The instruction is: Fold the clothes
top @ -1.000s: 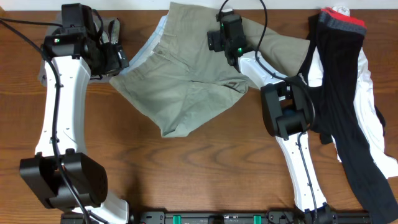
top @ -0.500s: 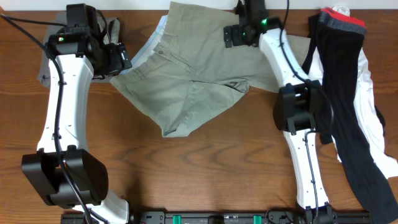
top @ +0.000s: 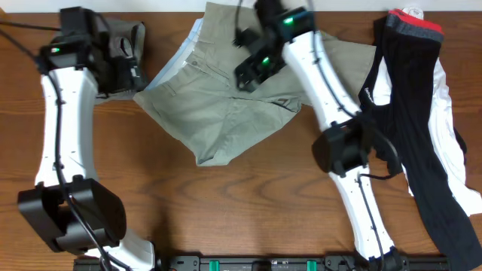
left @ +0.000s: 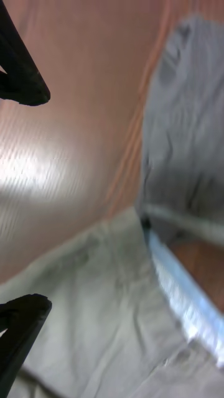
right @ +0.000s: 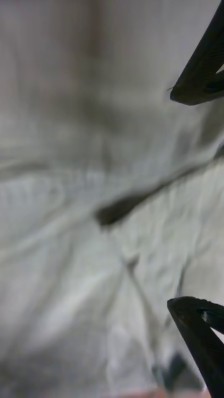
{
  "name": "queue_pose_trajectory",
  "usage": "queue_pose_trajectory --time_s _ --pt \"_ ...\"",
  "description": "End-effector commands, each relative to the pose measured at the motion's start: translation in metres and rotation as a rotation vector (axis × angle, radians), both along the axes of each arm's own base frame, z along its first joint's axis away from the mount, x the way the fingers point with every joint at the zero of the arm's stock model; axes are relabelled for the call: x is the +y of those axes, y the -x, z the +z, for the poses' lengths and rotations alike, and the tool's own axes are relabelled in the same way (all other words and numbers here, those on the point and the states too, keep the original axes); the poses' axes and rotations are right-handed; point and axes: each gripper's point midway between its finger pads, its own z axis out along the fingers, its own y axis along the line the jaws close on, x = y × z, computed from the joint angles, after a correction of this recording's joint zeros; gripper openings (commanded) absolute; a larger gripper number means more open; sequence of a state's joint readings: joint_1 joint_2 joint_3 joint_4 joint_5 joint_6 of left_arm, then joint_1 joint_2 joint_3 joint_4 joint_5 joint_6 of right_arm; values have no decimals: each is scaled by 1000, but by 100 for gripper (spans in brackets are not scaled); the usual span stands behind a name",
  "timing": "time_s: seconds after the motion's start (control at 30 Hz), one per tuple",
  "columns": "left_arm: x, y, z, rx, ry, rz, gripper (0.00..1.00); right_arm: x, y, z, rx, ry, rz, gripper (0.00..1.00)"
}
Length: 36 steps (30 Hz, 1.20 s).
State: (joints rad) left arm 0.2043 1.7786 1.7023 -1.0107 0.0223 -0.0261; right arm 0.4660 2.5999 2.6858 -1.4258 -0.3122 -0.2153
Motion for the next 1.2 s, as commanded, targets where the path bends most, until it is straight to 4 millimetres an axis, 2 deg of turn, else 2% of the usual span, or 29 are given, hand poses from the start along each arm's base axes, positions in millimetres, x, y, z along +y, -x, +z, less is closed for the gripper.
queue_pose_trajectory --time_s 0.0,0.07,0.13,0.27,0.5,0.6,0.93,1.17 --pt "26 7 -4 16 4 76 98 18 11 -5 88 -11 -169 93" --pt "34 10 -5 18 14 118 98 23 12 -12 89 42 -293 91" --pt "38 13 -5 19 21 144 98 20 9 -20 40 129 -400 91" --pt "36 14 -6 26 26 149 98 12 4 -33 -90 276 -582 90" --pt "28 19 -9 59 33 134 98 33 17 -54 -191 355 -551 89" --pt "28 21 -9 66 34 135 98 33 19 -61 -196 368 -552 86" --pt "27 23 -10 74 36 135 98 24 15 -64 -187 379 -566 57" --pt "27 24 -10 77 37 135 98 14 17 -66 -169 407 -563 24"
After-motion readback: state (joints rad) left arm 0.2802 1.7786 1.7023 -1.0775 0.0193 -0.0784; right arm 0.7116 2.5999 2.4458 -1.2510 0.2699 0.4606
